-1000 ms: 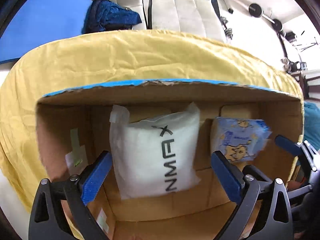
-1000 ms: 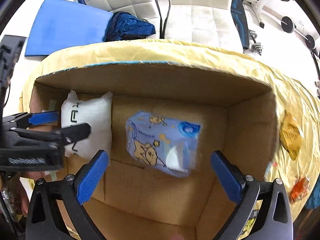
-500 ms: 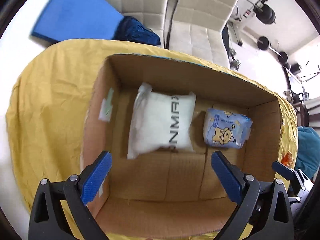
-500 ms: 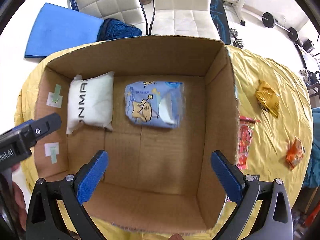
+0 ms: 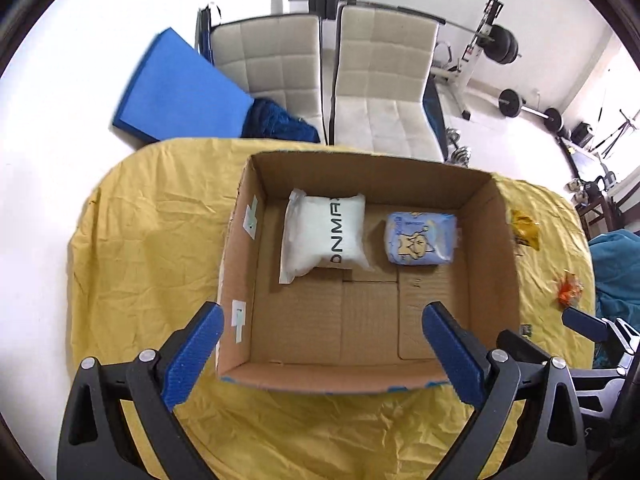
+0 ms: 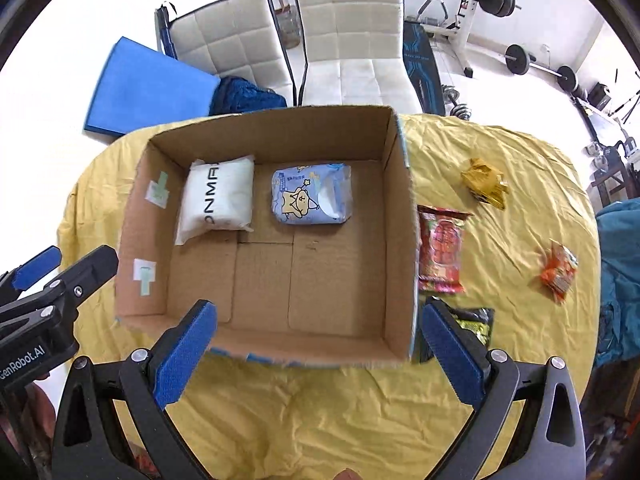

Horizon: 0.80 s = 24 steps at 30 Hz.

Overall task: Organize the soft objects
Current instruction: 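Open both grippers to release the pouch and tissue pack, then lift away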

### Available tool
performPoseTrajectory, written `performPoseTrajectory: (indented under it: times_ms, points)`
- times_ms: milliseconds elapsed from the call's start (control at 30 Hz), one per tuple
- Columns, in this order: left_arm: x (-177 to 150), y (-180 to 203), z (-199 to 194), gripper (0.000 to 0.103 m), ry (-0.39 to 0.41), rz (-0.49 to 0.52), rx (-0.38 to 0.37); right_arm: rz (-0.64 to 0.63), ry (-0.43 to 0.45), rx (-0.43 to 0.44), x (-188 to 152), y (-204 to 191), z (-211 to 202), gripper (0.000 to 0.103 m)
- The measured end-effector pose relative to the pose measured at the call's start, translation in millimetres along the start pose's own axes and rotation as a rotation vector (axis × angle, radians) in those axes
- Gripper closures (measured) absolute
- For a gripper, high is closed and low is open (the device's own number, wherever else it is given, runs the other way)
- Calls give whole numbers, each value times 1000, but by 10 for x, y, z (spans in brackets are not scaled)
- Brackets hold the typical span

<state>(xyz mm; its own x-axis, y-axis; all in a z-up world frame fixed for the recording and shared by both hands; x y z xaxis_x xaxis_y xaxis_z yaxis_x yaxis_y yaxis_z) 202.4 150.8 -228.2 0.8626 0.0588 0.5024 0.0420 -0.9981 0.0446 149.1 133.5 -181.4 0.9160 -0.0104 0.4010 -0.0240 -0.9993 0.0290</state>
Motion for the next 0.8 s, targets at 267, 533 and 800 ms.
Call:
performPoseTrajectory:
  times_ms: [267,533,800]
  points:
    - [-141,18,-556,1,53,-3,-23,-3,57,24,-212,-56,-578,0]
    - [-249,14,-871,1,82,-27,-35,-8,77,54,-336,-55,-892,0]
    - [-280,336,-971,1,73,-44,-71,62,69,79,-343,534,-987,0]
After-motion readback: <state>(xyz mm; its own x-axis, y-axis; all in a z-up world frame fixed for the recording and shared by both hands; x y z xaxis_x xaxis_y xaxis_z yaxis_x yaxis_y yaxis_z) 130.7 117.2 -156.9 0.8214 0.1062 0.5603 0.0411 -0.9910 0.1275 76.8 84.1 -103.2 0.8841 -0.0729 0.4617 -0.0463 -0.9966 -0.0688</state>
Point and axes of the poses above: each gripper's, at about its wrist camera, not at the fingertips, and z roughly the way its jaws point, y to its right, x to its top, the point moved 2 cm from there along z, roughly the way its jaws point, and after that the axes turned 8 degrees about y, right-handed, at the moved point
